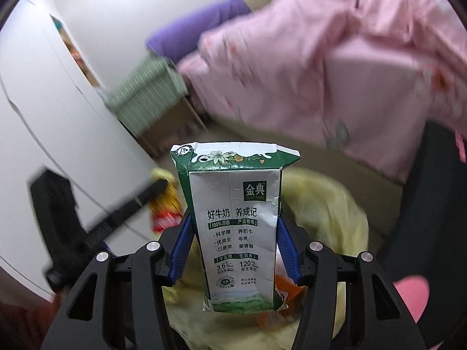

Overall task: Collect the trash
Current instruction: 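Release the chip wrapper into the bag while the right tool releases the milk carton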

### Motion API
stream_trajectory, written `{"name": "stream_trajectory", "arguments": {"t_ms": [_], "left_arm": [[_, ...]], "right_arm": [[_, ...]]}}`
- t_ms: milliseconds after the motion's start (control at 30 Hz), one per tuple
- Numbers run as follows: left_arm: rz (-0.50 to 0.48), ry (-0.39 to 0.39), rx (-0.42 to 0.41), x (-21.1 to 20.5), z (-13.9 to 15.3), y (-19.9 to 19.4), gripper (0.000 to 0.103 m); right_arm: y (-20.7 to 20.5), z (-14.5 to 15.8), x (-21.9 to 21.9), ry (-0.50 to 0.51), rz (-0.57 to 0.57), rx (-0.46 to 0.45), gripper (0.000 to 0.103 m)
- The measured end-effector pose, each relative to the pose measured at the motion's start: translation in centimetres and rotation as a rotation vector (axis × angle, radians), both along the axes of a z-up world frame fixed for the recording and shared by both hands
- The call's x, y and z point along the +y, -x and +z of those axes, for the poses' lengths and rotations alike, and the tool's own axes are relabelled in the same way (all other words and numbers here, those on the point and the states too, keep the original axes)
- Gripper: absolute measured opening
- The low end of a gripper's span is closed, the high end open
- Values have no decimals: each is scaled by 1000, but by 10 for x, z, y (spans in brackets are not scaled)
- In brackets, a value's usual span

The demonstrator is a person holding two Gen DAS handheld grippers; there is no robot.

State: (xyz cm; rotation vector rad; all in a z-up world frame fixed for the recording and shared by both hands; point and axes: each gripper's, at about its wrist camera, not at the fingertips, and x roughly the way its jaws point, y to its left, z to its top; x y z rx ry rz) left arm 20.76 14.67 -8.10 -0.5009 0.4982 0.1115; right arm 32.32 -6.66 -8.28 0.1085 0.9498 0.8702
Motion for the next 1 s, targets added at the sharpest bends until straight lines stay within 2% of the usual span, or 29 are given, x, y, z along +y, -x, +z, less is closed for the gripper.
{"name": "stream_trajectory", "arguments": {"t_ms": [100,300,367,433,467,533,567,633,767,833,1000], "left_arm": [[-16,33,2,2,-3,-1,31],[-47,15,-73,-7,12,-15,31],[-62,-21,-37,-12,6,-21,31],[-93,-21,37,-14,-6,-24,31],[-115,1,77,-14,-12,-23,34],[-146,59,127,-10,-20,-17,51],[-151,85,136,-7,-21,-13,62],[-140,105,143,0,-19,-4,65],[-45,56,132,8,3,16,70],[-16,25,100,8,18,26,70],[-69,-35,27,-14,49,43,81]], "right_arm": [[6,-4,-9,9,-2,19,51],[15,0,-26,9,-21,-3,51],[18,0,-31,2,-29,-9,51],[19,0,-35,-11,-31,-9,52],[21,1,-37,-18,-31,-9,52],[23,3,-39,-22,-33,-19,53],[25,5,-40,-24,-34,-28,59],[30,11,-44,-33,-38,-66,63],[39,25,-56,-24,-69,-106,66],[44,33,-63,-19,-93,-121,67],[67,49,-99,9,-163,-175,69]]}}
